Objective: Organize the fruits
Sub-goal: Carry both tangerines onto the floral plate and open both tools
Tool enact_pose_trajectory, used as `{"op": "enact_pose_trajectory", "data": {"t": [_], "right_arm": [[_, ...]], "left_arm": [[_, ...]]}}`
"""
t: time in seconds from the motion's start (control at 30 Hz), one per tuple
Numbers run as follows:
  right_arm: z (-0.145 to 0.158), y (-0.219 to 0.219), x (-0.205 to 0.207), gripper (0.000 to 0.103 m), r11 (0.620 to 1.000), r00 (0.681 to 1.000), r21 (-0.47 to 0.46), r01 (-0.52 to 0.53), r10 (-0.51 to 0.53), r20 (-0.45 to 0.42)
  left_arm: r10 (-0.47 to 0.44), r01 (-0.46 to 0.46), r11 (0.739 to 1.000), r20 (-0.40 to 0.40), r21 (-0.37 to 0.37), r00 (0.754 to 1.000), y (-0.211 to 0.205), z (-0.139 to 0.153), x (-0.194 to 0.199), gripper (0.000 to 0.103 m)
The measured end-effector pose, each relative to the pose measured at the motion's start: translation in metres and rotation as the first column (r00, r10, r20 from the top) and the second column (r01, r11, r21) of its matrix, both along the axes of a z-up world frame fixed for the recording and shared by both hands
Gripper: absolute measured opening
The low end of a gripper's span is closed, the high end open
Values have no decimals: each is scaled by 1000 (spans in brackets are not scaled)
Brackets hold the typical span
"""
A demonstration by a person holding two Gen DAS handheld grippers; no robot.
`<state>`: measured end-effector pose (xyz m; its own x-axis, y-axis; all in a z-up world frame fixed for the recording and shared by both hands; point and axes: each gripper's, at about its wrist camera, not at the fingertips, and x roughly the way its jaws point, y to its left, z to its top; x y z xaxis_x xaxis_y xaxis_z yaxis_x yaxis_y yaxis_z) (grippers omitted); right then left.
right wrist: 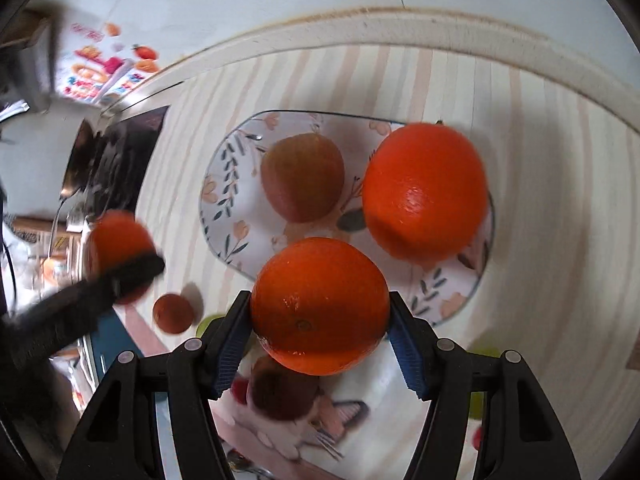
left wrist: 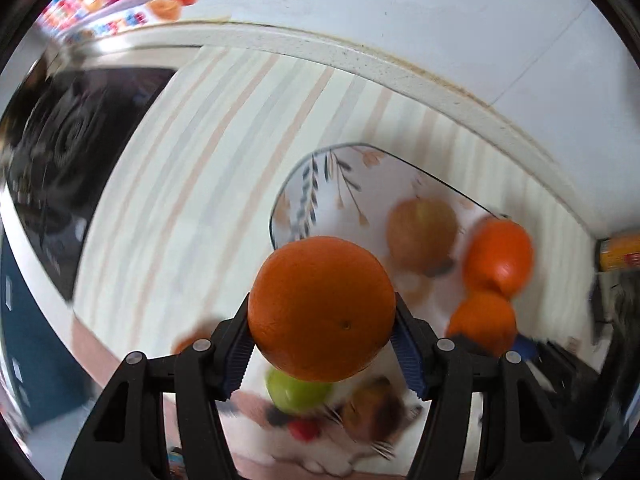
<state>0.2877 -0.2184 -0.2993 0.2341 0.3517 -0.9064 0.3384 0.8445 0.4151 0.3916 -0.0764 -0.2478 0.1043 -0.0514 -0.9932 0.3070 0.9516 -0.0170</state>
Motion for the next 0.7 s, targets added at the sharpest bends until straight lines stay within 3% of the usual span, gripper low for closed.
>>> {"op": "enact_pose_trajectory", "data": {"t": [0.17, 0.37, 0.7], "right_arm": [[-27, 7, 14, 68, 999, 997, 12, 51, -51, -65], [-49, 13, 23, 68, 996, 990, 10, 94, -92, -106], [-59, 11, 28, 69, 995, 983, -6, 99, -99, -155]], "left_arm": [[-85, 91, 993, -75, 73, 994, -17, -35, 34, 60], [-91, 109, 988, -157, 105, 983, -19, -72, 57, 60], [-87, 107, 989, -177, 104, 980, -22, -86, 63, 62]]}}
